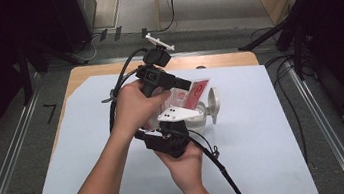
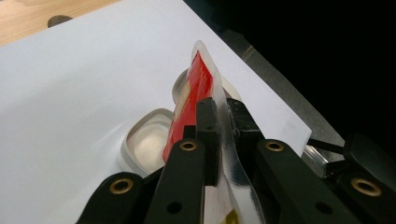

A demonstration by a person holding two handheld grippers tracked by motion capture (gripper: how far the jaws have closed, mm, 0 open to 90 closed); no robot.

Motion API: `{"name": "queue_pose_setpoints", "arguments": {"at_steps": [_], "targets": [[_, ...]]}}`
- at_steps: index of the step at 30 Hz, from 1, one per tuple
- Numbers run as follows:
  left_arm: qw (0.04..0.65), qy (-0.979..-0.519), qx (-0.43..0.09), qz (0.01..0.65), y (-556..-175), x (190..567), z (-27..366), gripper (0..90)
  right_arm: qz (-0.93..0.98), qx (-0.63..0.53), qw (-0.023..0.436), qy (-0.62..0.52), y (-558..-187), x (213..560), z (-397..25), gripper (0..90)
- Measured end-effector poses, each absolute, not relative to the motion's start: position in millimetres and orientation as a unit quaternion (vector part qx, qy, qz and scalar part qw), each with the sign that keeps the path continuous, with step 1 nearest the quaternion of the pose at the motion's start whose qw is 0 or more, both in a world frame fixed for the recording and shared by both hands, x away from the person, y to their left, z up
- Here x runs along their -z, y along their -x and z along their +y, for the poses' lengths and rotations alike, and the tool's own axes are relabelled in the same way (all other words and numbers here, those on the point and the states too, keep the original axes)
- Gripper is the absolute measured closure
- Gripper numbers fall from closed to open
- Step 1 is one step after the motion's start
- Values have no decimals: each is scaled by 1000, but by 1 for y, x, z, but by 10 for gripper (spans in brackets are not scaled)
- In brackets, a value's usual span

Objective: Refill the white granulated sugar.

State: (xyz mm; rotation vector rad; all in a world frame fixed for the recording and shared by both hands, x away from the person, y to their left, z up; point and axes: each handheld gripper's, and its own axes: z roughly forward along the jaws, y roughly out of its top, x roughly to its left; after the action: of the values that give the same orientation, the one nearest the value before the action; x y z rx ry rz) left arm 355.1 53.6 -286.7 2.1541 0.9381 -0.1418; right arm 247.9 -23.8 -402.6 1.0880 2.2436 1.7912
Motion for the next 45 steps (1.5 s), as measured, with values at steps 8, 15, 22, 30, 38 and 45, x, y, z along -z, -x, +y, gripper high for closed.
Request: {"name": "queue_pose_setpoints", "arguments": {"at_steps": [8,15,22,30,38,45], "targets": [[382,-847,52,367,-354,286,54,856,732,-584,30,-350,-248,402,-24,644],[381,-847,53,367,-354,287,56,856,735,-581,29,-347,-248,404,-22,643],[388,-842,62,371,-354,290,62,855,738,-579,29,-344,-247,405,-21,637],[390,-841,68,369,-352,292,69,856,740,-583,26,-336,-246,410,-18,622],[391,-838,76,374,-350,298,76,843,745,-579,27,-331,-244,415,-14,607],[383,-844,79,368,-347,303,83,865,749,-575,22,-330,-243,421,-12,601]]}}
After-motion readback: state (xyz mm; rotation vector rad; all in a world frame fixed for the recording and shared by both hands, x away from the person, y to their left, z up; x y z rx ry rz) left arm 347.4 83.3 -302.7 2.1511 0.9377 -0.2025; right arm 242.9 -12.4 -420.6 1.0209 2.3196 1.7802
